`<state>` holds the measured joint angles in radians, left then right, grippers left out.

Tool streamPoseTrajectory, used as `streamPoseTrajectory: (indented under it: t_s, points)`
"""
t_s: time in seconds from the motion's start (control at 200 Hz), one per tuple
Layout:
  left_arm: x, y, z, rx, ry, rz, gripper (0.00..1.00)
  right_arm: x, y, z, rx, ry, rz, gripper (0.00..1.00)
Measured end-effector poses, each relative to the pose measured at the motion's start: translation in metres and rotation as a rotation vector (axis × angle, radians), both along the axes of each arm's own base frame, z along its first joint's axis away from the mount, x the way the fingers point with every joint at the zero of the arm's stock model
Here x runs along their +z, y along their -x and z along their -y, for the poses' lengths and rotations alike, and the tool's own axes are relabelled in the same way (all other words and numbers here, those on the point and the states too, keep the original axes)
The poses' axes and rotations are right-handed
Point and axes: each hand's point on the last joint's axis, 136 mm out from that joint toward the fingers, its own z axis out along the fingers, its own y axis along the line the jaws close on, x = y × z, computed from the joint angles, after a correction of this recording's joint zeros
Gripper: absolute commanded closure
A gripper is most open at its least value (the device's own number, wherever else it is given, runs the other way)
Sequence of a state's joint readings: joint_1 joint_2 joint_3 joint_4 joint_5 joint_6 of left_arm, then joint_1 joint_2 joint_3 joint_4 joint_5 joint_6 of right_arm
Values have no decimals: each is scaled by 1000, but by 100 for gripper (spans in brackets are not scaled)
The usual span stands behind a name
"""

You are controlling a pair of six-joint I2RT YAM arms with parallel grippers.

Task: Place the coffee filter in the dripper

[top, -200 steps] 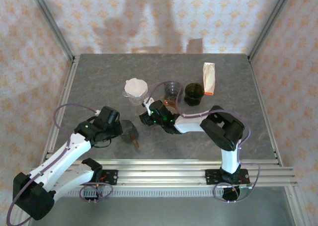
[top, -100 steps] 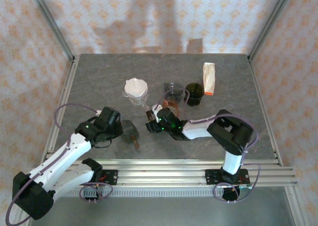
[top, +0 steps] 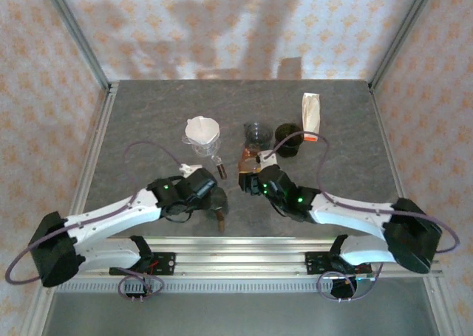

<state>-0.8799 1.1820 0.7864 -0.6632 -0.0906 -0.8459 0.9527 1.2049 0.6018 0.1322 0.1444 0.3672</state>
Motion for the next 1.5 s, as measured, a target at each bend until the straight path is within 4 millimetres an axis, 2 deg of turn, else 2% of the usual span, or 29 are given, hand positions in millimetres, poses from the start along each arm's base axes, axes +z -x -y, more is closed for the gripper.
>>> streamPoseTrajectory:
  t_s: [0.11,0.225,0.31,0.475,0.646,0.801,0.931,1.026,1.101,1.126,1.246,1.341,1.501]
  points:
    - [3,-6,33,-58,5,14,100,14,5,27,-87,-9,7,31]
    - [-1,-12,61,-93,11,16,100,15,10,54,-172,-3,3,31]
    - [-1,-18,72,-101,17,20,100,9,15,70,-214,20,-12,31]
    - [-1,-20,77,-107,12,19,100,2,22,85,-243,64,-42,30]
    - [-1,-15,78,-132,-4,12,67,-3,26,92,-256,103,-65,30]
    - [1,-10,79,-143,0,7,45,-2,27,93,-259,111,-74,30]
    - [18,-8,80,-151,37,42,30,6,22,91,-254,95,-82,32]
    - [44,-7,78,-154,88,101,19,14,10,90,-259,81,-100,33]
    - [67,-7,75,-150,141,154,11,23,-9,88,-268,72,-123,34]
    - [74,-7,73,-148,154,172,1,25,-16,87,-268,74,-130,34]
    - [102,-6,61,-127,222,256,0,33,-56,69,-242,82,-178,37]
    - [107,-2,49,-114,245,289,0,29,-89,50,-202,104,-220,40]
    - [100,6,29,-90,258,308,0,4,-139,21,-145,151,-290,43]
